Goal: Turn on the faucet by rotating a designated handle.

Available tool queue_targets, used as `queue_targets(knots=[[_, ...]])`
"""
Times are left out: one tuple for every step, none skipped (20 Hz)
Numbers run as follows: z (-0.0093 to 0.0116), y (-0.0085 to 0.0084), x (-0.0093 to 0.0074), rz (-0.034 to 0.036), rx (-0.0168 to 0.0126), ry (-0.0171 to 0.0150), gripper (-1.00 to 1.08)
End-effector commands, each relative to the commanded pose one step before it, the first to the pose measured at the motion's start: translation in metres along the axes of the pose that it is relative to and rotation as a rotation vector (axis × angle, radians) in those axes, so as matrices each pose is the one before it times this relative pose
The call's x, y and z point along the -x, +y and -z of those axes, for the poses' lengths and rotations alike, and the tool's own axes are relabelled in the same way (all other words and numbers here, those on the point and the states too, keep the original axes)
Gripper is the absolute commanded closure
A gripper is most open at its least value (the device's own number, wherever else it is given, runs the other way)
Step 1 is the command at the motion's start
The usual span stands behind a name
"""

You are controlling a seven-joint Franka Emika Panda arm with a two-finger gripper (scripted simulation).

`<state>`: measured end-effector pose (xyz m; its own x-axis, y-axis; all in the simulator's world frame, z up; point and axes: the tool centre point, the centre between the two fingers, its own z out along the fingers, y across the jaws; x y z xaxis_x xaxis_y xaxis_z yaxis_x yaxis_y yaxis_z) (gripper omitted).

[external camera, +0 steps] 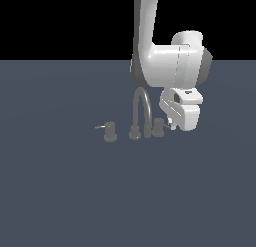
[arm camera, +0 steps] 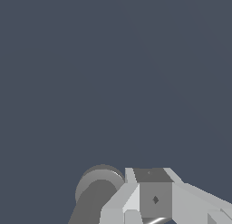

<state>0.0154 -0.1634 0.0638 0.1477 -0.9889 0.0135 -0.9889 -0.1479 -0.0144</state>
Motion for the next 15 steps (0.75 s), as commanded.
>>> queue_targets(knots=[[-0.00046,0.00508,0.0204,0.01778,0.00914,-0.01085,1.08],[0.00002,0.00239,0.00297,-0.00014,0.00128,-0.00069,1.08],[0.00008,0.0024,0.003,-0.00013,0.00121,-0.00065,1.08],[0.00004,0.00241,0.00302,-0.00014,0.00128,-0.00069,1.08],[0.0,0.0,0.0,0.0,0.0,0.0,1.08],[0.0006,0.00032,-0.01782,-0.02126,-0.00612,0.01088,1.08],[-0.00003,-0.00108,0.00692,0.00252,0.00091,-0.00137,1.08],[-0.00002,-0.00109,0.00696,0.00252,0.00091,-0.00137,1.08],[-0.00004,-0.00111,0.00703,0.00259,0.00093,-0.00141,1.08],[-0.00002,-0.00112,0.00705,0.00255,0.00091,-0.0014,1.08],[-0.00004,-0.00115,0.00714,0.00265,0.00094,-0.00145,1.08],[-0.00002,-0.00115,0.00715,0.00258,0.00092,-0.00142,1.08],[-0.00003,-0.00119,0.00722,0.00264,0.00093,-0.00147,1.08],[0.0,-0.00121,0.00723,0.00258,0.0009,-0.00144,1.08],[0.0,0.0,0.0,0.0,0.0,0.0,1.08]])
